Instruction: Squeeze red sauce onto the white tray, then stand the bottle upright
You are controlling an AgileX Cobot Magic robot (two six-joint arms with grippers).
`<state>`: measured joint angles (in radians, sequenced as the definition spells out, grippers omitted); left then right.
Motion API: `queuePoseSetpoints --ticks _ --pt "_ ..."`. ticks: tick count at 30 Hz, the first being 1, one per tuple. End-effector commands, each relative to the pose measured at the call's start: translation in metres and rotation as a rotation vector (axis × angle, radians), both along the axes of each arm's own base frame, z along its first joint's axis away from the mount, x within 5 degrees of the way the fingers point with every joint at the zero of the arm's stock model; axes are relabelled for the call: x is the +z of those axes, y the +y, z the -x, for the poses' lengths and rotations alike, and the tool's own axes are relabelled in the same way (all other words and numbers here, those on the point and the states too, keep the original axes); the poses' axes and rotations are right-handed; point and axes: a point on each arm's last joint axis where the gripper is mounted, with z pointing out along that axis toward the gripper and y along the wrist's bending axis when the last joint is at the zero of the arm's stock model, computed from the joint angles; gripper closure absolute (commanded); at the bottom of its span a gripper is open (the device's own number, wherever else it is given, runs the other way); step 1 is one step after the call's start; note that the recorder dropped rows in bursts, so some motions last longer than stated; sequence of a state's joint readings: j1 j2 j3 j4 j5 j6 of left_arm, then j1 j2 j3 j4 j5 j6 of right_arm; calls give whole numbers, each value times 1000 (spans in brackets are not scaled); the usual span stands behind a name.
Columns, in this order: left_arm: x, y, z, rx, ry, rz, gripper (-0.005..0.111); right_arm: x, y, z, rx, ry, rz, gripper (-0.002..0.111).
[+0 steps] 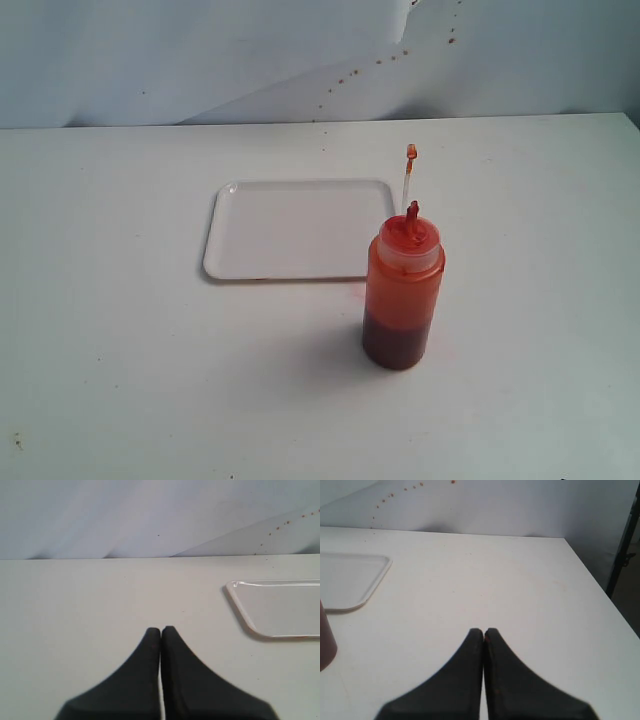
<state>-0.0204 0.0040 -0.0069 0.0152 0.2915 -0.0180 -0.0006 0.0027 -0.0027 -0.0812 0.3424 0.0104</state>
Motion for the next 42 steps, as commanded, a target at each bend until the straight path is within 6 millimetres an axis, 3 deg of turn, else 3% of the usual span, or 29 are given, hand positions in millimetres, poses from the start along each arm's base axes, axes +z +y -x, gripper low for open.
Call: queuePoseSetpoints --ticks 1,9,18,27,32,36,39,42 --pt "1 0 0 -3 -29 -6 105 -1 0 0 1 -1 11 108" --pt "22 -1 -2 -5 -259 33 105 -1 0 0 1 -1 11 108" --pt "50 7 5 45 -583 358 105 -1 0 0 1 -1 11 108" --pt "72 13 13 76 -854 311 105 -1 0 0 1 -1 11 108" --pt "73 11 -14 61 -787 346 105 -1 0 0 1 -1 11 108" --pt "76 -6 -58 -66 -592 178 105 -1 0 0 1 -1 11 108" --pt "61 -24 -89 -244 -438 52 105 -1 0 0 1 -1 11 108" --pt "44 -33 -109 -341 -413 80 105 -1 0 0 1 -1 11 108"
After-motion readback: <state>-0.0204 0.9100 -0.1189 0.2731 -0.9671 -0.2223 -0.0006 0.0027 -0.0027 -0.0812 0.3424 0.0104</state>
